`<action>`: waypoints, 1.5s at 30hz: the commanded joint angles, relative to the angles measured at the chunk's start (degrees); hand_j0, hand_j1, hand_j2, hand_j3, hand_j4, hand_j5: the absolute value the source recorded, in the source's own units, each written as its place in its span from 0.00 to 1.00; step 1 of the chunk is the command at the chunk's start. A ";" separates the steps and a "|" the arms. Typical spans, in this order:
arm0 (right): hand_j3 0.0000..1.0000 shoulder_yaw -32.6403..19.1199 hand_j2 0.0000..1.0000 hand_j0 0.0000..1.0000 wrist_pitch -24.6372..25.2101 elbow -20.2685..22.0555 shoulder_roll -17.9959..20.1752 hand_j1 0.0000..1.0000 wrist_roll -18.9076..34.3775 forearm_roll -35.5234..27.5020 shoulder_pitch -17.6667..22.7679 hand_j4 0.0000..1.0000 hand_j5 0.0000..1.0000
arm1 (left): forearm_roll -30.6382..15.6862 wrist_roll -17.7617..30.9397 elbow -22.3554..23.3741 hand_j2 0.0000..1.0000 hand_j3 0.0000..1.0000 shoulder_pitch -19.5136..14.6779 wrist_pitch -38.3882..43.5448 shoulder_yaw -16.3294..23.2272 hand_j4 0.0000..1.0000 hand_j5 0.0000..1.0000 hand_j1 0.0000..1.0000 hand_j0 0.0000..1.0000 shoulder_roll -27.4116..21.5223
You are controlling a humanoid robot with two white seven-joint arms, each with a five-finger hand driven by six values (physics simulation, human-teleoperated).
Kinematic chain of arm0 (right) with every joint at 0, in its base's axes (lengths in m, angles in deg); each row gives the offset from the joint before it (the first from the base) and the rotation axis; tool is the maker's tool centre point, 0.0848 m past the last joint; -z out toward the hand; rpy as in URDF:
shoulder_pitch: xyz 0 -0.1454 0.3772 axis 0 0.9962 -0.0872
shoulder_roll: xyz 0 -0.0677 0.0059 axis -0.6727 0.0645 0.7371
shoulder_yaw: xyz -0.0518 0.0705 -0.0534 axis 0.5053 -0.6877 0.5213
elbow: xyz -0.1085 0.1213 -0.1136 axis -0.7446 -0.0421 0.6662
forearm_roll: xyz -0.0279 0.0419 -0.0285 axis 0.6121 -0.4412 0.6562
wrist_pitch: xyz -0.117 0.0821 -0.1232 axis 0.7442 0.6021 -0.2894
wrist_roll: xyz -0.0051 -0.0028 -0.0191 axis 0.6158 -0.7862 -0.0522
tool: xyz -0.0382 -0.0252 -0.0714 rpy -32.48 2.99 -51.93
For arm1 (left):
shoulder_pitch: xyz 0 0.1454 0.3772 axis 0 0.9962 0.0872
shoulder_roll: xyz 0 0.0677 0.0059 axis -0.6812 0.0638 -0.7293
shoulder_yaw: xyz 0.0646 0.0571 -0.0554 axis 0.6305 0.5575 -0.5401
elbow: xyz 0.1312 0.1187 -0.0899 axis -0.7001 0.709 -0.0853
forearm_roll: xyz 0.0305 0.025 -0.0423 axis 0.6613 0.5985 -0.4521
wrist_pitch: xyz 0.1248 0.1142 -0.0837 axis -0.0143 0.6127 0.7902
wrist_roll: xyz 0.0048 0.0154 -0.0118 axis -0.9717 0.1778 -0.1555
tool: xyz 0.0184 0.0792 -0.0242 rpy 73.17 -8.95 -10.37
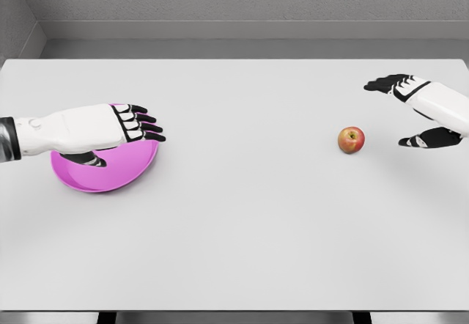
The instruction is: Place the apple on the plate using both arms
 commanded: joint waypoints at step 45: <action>1.00 18.36 1.00 1.00 0.16 -11.40 0.50 1.00 1.92 -2.70 -8.17 1.00 1.00 | -0.34 -0.01 0.00 1.00 1.00 0.00 0.07 -0.04 1.00 1.00 1.00 1.00 0.02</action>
